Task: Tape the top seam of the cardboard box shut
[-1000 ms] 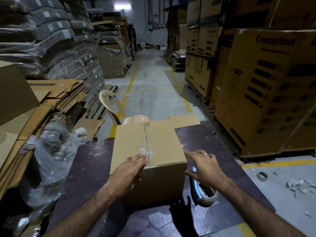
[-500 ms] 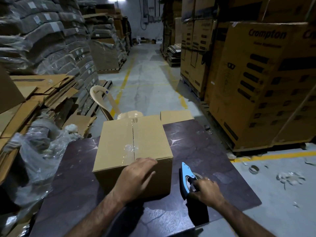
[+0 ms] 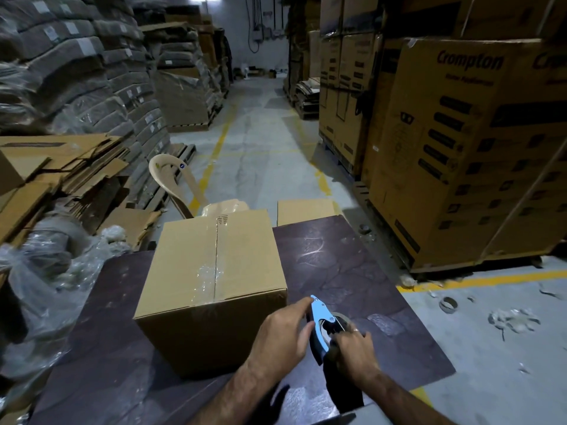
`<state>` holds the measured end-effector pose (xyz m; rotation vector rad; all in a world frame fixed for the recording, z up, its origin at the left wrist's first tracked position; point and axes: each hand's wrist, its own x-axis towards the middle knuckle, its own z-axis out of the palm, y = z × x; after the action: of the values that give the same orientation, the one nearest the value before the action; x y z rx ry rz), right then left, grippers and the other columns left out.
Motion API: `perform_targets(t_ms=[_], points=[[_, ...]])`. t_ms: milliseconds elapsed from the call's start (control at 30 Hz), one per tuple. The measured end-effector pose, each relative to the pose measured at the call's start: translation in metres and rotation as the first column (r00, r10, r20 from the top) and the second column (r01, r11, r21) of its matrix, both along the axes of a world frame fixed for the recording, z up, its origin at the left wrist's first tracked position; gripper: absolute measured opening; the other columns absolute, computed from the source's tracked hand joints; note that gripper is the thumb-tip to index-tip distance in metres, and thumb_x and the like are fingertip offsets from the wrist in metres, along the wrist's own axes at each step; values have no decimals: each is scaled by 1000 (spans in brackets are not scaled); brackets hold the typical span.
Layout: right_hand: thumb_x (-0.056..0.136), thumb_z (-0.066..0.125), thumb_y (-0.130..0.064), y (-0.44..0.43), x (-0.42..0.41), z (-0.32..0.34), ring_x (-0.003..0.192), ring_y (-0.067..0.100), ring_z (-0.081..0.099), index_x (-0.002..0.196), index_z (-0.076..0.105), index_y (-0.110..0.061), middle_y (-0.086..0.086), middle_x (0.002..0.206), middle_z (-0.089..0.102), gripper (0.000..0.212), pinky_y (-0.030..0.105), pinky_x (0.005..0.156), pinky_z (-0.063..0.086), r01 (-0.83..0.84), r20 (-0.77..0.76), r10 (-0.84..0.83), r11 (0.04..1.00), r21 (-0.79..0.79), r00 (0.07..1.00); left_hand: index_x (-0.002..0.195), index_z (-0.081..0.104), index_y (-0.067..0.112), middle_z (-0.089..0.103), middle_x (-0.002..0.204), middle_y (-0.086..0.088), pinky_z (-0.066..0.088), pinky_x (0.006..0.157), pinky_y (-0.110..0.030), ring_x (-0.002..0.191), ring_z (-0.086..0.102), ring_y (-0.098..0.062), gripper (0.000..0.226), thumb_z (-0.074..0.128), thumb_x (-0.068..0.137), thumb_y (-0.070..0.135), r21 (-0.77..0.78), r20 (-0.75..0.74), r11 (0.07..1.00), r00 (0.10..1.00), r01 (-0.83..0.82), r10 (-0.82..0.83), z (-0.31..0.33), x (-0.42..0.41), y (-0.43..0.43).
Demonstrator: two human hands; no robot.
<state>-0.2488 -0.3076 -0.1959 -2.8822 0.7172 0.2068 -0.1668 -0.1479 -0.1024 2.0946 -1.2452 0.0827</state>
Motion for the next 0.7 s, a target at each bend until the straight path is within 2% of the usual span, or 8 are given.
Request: perform_targets(t_ms=[100, 167, 233, 433, 500, 567, 633, 700], points=[[79, 61, -33, -6, -6, 10, 105, 24, 55, 69, 48, -23, 3, 80, 61, 19, 32, 72, 43, 46, 54, -51, 995, 91, 997, 131, 49, 22, 67, 115, 2, 43, 88, -16, 105, 61, -10, 44, 62, 89, 24, 32, -136, 998, 989, -62, 66, -1, -5, -11], [81, 59, -22, -10, -7, 16, 107, 26, 52, 71, 49, -22, 2, 75, 53, 14, 33, 72, 45, 38, 110, -50, 993, 113, 993, 133, 47, 20, 66, 119, 3, 42, 91, -16, 110, 60, -9, 48, 63, 88, 24, 81, -211, 991, 969, -110, 125, -4, -5, -17], [79, 55, -14, -15, -10, 20, 107, 28, 50, 78, 52, -19, 7, 86, 60, 6, 36, 69, 44, 19, 191, -36, 996, 90, 981, 136, 45, 17, 66, 121, 0, 43, 92, -18, 112, 59, -11, 51, 61, 89, 27, 156, -288, 977, 939, -148, 189, -8, -3, -22], [74, 65, -15, -29, -29, 46, 88, 28, 50, 67, 45, -23, 1, 66, 57, 23, 37, 47, 41, -112, 475, 100, 994, -3, 874, 129, 53, 8, 66, 120, -6, 45, 88, -22, 109, 61, -17, 50, 52, 94, 43, 222, -456, 954, 843, -203, 286, 0, -1, -35], [73, 72, -12, -31, -35, 68, 87, 25, 49, 74, 54, -20, -2, 69, 59, 20, 33, 52, 45, -152, 590, 157, 987, -59, 792, 137, 45, 9, 63, 127, -3, 42, 88, -18, 113, 59, -12, 71, 53, 87, 59, 182, -603, 960, 746, -214, 281, 13, -1, -42], [76, 71, -10, -29, -37, 94, 82, 22, 46, 79, 60, -16, -2, 72, 60, 13, 22, 66, 38, -206, 689, 248, 968, -145, 681, 137, 43, 12, 69, 116, -1, 50, 88, -28, 104, 64, -12, 93, 59, 71, 74, 77, -793, 965, 572, -249, 210, 26, 0, -48], [78, 69, -4, -26, -36, 117, 78, 23, 47, 78, 62, -11, 0, 75, 62, 10, 21, 75, 37, -233, 726, 354, 935, -266, 589, 122, 53, 14, 73, 100, -2, 57, 68, -34, 85, 70, -12, 71, 70, 72, 61, -60, -899, 960, 432, -274, 67, 40, 4, -48], [80, 68, 0, -24, -31, 130, 80, 25, 50, 80, 64, -8, 2, 79, 65, 8, 24, 77, 42, -254, 728, 453, 892, -375, 514, 109, 61, 12, 75, 91, 0, 54, 59, -30, 78, 71, -12, 47, 77, 75, 40, -165, -916, 943, 400, -290, -38, 51, 11, -42]])
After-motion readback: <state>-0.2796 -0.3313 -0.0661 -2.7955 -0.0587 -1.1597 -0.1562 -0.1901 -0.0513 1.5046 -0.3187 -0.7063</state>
